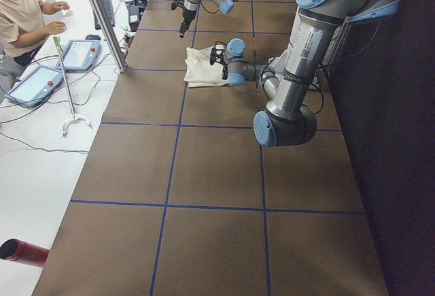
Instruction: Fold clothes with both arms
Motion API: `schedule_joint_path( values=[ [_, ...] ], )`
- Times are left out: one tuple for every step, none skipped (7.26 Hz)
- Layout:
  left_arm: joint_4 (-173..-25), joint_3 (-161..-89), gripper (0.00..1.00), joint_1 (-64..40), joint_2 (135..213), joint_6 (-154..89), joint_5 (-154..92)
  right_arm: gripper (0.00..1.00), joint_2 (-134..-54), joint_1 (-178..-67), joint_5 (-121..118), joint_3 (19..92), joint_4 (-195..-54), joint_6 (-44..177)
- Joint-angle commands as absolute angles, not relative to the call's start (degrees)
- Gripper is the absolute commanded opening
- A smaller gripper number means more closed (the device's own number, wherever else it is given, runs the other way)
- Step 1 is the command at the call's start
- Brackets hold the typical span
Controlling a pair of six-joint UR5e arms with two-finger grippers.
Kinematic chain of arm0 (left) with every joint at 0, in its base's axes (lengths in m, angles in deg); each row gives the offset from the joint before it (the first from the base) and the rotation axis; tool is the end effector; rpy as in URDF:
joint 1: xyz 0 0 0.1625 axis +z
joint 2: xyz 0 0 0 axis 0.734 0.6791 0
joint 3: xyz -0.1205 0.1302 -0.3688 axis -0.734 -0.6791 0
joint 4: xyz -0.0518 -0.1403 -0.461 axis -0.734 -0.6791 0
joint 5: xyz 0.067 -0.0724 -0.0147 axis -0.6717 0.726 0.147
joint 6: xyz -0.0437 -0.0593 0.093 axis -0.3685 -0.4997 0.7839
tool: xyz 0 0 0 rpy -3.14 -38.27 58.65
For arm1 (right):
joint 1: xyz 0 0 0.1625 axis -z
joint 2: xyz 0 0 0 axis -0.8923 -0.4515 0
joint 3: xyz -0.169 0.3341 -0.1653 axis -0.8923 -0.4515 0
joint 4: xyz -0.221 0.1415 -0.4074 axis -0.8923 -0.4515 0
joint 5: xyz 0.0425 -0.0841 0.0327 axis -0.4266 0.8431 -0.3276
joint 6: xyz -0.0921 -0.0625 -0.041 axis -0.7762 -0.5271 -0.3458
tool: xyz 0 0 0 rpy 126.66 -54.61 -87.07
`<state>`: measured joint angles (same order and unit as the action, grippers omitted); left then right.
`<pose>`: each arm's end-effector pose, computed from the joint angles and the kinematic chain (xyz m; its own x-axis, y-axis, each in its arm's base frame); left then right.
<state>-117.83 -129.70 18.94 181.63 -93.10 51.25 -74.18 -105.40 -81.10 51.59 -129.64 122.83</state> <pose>0.5777 -0.4304 0.1999 0.2474 0.1443 -0.9581 0.2013 0.9596 0.1966 -0.5044 -0.6032 0.1947 0.6431 0.1923 0.7413 -0.3639 0.9284 0.0748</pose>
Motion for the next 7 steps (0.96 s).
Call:
schedule_joint_path(
  values=[
    [-115.02,-132.83,1.0,12.79,179.9,-85.64,55.32,1.0,-75.59,-100.98,-81.19,55.39,-129.8,123.76],
    [-114.92,-134.07,1.0,11.55,179.28,-84.99,55.33,1.0,-76.73,-98.95,-80.75,55.14,-129.62,123.24],
    [-114.92,-134.17,1.0,11.37,179.27,-84.99,55.16,1.0,-77.17,-98.41,-79.79,54.62,-129.54,121.93],
    [-114.92,-134.61,1.0,11.28,179.27,-84.99,54.98,1.0,-77.0,-97.88,-77.69,53.22,-129.54,117.22],
    [-114.92,-134.96,1.0,11.19,179.27,-84.99,54.89,1.0,-77.0,-97.88,-76.28,50.68,-129.01,114.91],
    [-114.92,-135.14,1.0,11.19,179.27,-84.99,54.8,1.0,-77.0,-98.4,-75.39,48.83,-129.01,114.02],
    [-114.83,-135.31,1.0,11.19,179.19,-85.07,54.8,1.0,-77.0,-99.28,-75.04,48.55,-129.09,110.97]
  ],
)
